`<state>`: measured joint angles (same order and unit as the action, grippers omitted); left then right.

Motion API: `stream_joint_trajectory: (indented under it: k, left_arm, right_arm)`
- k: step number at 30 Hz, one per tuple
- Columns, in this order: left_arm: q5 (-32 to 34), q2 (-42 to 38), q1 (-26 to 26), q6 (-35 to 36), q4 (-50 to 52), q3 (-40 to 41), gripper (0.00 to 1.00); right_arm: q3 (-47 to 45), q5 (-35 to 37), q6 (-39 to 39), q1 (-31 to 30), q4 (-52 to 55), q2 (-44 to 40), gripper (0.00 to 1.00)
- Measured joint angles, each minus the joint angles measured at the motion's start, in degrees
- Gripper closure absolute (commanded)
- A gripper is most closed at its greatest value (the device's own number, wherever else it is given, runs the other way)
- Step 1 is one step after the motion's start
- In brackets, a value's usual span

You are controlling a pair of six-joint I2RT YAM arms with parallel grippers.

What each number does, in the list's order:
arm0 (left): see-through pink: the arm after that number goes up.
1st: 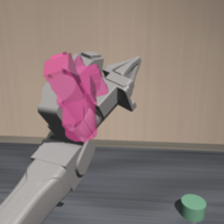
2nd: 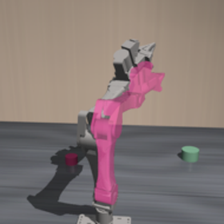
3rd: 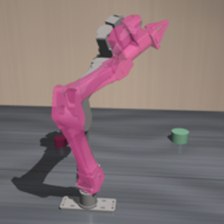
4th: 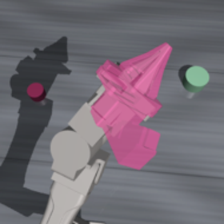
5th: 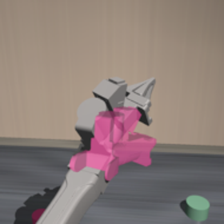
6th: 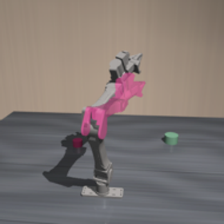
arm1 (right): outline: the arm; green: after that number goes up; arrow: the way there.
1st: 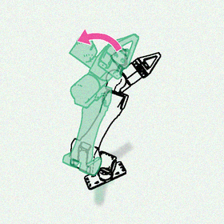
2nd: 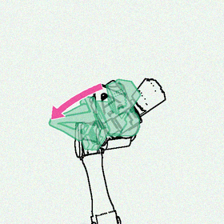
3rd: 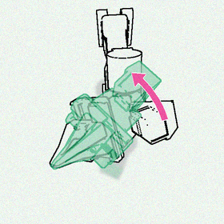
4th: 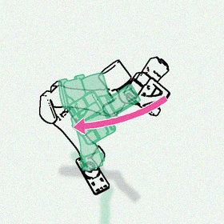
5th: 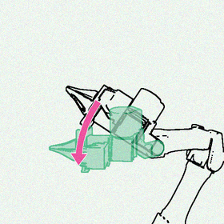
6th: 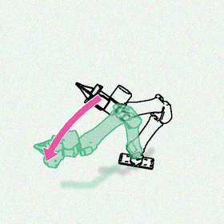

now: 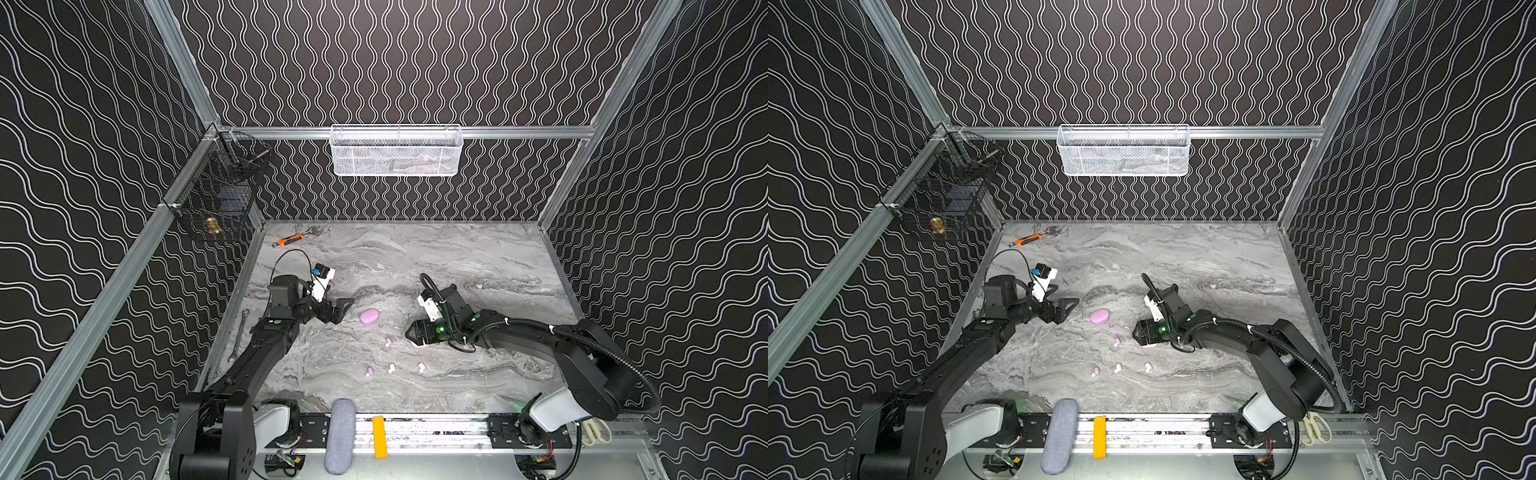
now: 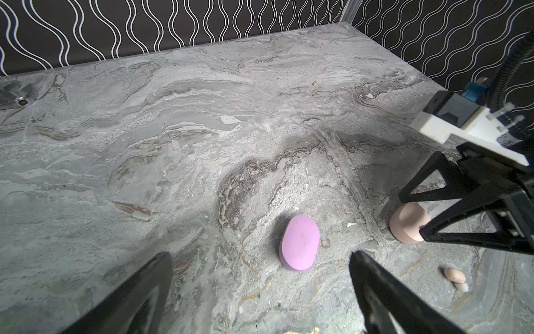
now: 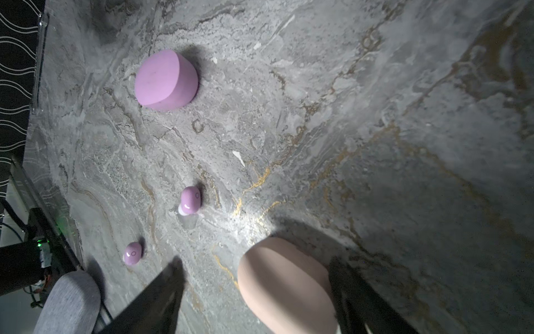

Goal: Insert wireless bluetooth earbuds into charging case
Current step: Pick up the charging case from the center of the table.

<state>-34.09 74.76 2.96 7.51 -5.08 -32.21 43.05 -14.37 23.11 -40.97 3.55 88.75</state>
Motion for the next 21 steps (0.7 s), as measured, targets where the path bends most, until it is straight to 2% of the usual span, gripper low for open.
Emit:
stream_joint_trajectory:
  k: [9, 17, 21]
  left_arm:
    - [-0.87, -0.02, 0.0, 0.13, 0.04, 0.0, 0.01]
    - [-1.14, 0.22, 0.0, 0.13, 0.04, -0.02, 0.01]
    - [-1.29, 0.37, 0.0, 0.15, 0.09, -0.04, 0.01]
  right_arm:
    - [-0.52, 0.72, -0.11, -1.25, 1.68, -2.25, 0.18]
    - [1.44, 6.75, -1.75, -3.21, 6.47, -1.75, 0.14]
    - [1.77, 9.38, -2.73, -3.19, 7.3, 0.2, 0.15]
